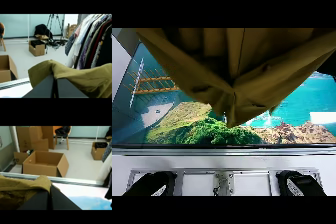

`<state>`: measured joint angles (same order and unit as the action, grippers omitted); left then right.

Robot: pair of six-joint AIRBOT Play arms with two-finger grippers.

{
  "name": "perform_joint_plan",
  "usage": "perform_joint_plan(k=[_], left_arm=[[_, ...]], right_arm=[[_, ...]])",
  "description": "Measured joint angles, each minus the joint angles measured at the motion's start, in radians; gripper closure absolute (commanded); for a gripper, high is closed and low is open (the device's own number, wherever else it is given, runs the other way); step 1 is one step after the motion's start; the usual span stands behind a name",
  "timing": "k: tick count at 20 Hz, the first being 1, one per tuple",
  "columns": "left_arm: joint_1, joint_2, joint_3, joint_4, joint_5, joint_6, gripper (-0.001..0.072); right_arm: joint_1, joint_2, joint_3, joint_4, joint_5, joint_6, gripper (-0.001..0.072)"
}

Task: Fold the clothes and pants, and hang the long-sleeved shirts on hangers.

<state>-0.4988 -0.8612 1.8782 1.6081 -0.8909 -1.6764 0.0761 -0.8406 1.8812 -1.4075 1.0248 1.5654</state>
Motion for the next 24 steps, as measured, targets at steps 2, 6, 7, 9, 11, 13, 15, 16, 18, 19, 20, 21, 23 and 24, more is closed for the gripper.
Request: perform_joint_plan(k=[2,6,7,9,11,13,15,16,18,19,20,21,23,24], left_arm=[[0.021,-0.006,-0.039,0.009,0.006,-0.01,0.0694],[0.14,-0.116,-0.126,-0.021,-0.071,-0.053,0.0693],[0.174,-0.157,-0.159,-0.051,-0.106,-0.058,0.0693],[0.221,-0.233,-0.243,-0.119,-0.168,-0.058,0.0694],[0.246,-0.298,-0.349,-0.184,-0.218,-0.034,0.0694],[0.253,-0.34,-0.457,-0.243,-0.246,-0.011,0.0693],[0.25,-0.37,-0.55,-0.278,-0.263,0.003,0.0693],[0.247,-0.38,-0.586,-0.286,-0.266,0.011,0.0693],[0.24,-0.394,-0.647,-0.305,-0.274,0.025,0.0693],[0.237,-0.397,-0.669,-0.311,-0.279,0.032,0.0693],[0.237,-0.401,-0.686,-0.312,-0.281,0.041,0.0661],[0.236,-0.402,-0.697,-0.314,-0.283,0.051,0.0337],[0.237,-0.404,-0.699,-0.323,-0.294,0.074,0.0055],[0.242,-0.404,-0.688,-0.325,-0.303,0.082,0.0055]], right_arm=[[0.0,-0.017,0.001,-0.025,0.074,0.047,0.07],[0.001,-0.114,-0.026,-0.063,0.328,0.105,0.07],[0.004,-0.14,-0.055,-0.071,0.381,0.112,0.07],[0.019,-0.172,-0.146,-0.088,0.447,0.134,0.07],[0.056,-0.191,-0.278,-0.105,0.481,0.167,0.07],[0.109,-0.2,-0.423,-0.122,0.486,0.212,0.07],[0.16,-0.208,-0.537,-0.137,0.459,0.257,0.07],[0.18,-0.213,-0.578,-0.142,0.444,0.278,0.07],[0.212,-0.224,-0.631,-0.146,0.416,0.311,0.0699],[0.222,-0.229,-0.647,-0.149,0.405,0.321,0.0698],[0.23,-0.233,-0.659,-0.15,0.396,0.33,0.0697],[0.236,-0.236,-0.667,-0.152,0.387,0.335,0.0695],[0.243,-0.24,-0.678,-0.152,0.378,0.344,0.0696],[0.245,-0.241,-0.68,-0.152,0.376,0.347,0.0696]])
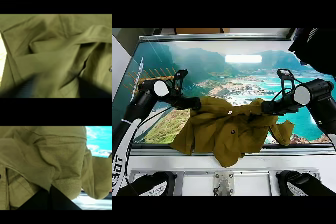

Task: Fold the clothes and pants, and hang the long-sleeved shirts on hangers.

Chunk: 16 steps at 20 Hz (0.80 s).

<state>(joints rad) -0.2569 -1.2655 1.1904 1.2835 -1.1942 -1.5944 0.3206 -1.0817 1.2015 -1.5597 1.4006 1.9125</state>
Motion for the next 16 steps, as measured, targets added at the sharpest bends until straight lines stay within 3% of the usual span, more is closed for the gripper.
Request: perform_joint_plan(k=[7,16], left_arm=[[0.098,0.0,0.198,0.044,-0.027,0.041,0.0055],[0.313,-0.123,0.252,0.425,0.078,0.049,0.0055]], right_arm=[[0.004,-0.005,-0.007,0.0,-0.008,0.007,0.0696],[0.004,-0.005,-0.007,0.0,-0.009,0.007,0.0696]])
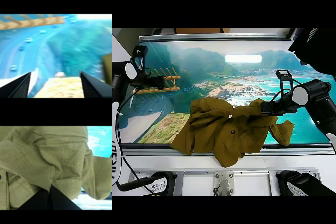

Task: Fold the clothes and pants, and hang the long-sleeved shirts on hangers.

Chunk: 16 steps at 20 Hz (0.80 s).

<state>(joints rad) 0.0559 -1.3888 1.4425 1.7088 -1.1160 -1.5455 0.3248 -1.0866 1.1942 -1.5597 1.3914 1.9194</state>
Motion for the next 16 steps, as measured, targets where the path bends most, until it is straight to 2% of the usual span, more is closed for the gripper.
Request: perform_joint_plan(k=[4,9,16], left_arm=[[0.137,-0.083,0.002,0.146,0.058,0.003,0.0055],[0.309,-0.192,0.002,0.209,0.177,0.003,0.0056],[0.399,-0.386,0.029,0.263,0.331,0.02,0.0055]], right_arm=[[0.0,0.0,0.0,0.0,0.0,0.0,0.0696],[0.0,-0.001,0.0,0.0,0.0,0.0,0.0696],[0.0,-0.001,0.0,0.0,0.0,0.0,0.0696]])
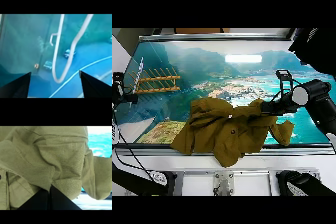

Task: Fold the clothes and pants, and hang the long-sleeved shirts on hangers.

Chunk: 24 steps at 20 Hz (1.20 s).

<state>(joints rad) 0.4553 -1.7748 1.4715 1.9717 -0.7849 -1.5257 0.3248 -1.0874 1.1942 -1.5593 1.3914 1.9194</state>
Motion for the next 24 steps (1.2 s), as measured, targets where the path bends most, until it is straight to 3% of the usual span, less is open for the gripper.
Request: perform_joint_plan(k=[10,11,12,14,16,17,24], left_arm=[[0.011,-0.231,0.226,0.011,0.005,0.009,0.0057],[0.011,-0.241,0.233,0.01,0.013,0.009,0.0087],[0.011,-0.248,0.237,0.006,0.016,0.009,0.0204],[0.01,-0.259,0.242,-0.001,0.023,0.009,0.0355],[0.009,-0.265,0.245,-0.003,0.023,0.008,0.0594],[0.008,-0.266,0.245,-0.003,0.023,0.01,0.0679],[-0.01,-0.258,0.246,-0.01,0.017,0.005,0.0695]], right_arm=[[0.0,0.0,0.0,0.002,0.0,0.0,0.0696],[0.0,0.0,0.0,0.002,0.0,0.0,0.0696],[0.0,0.0,0.0,0.003,0.0,0.0,0.0696],[0.0,0.0,0.0,0.003,0.0,0.0,0.0696],[0.0,0.0,0.0,0.003,0.0,0.0,0.0696],[0.0,0.0,0.0,0.003,-0.001,0.0,0.0696],[0.0,0.0,0.0,0.003,0.0,0.0,0.0696]])
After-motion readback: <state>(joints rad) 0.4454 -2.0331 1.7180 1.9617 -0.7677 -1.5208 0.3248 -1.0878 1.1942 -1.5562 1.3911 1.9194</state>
